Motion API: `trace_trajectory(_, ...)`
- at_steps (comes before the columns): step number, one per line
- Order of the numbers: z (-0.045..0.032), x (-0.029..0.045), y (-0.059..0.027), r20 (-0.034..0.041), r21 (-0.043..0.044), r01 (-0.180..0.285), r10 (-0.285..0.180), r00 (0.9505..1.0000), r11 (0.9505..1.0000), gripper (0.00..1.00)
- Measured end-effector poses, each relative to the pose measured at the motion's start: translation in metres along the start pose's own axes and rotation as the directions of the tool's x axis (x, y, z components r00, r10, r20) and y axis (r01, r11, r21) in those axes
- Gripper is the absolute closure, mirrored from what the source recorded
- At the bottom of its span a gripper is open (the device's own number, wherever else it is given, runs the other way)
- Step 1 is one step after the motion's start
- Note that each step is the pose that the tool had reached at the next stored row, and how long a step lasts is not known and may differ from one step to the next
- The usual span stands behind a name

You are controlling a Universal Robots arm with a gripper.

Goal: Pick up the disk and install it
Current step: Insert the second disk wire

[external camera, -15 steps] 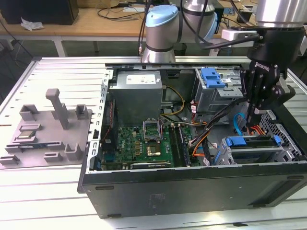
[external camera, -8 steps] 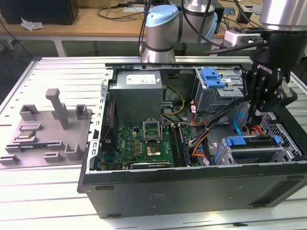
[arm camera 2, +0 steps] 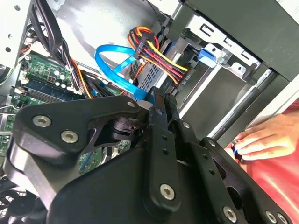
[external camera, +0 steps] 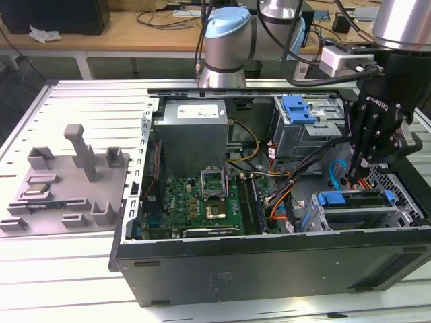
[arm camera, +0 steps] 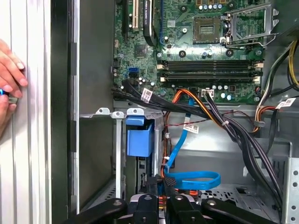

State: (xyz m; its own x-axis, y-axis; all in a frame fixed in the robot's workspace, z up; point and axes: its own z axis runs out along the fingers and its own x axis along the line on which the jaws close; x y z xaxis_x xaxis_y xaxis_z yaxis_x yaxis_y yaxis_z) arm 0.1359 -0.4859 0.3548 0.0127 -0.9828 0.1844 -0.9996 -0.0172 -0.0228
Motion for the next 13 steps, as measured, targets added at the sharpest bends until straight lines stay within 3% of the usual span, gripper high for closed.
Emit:
trace_trajectory(2, 0.0001, 0.003, -0.0001, 0.0108, 0.0001, 0.0, 0.0, 0.9999, 1.0, 0.84)
trace_trajectory(7, -0.0023, 0.0115, -0.0015, 0.0535, 0.0006, -0.002, 0.002, 0.9986, 1.0, 0.84)
trace_trajectory(13, -0.0017, 0.0223, -0.003, 0.0793, 0.0006, -0.004, 0.004, 0.9968, 1.0, 0.84)
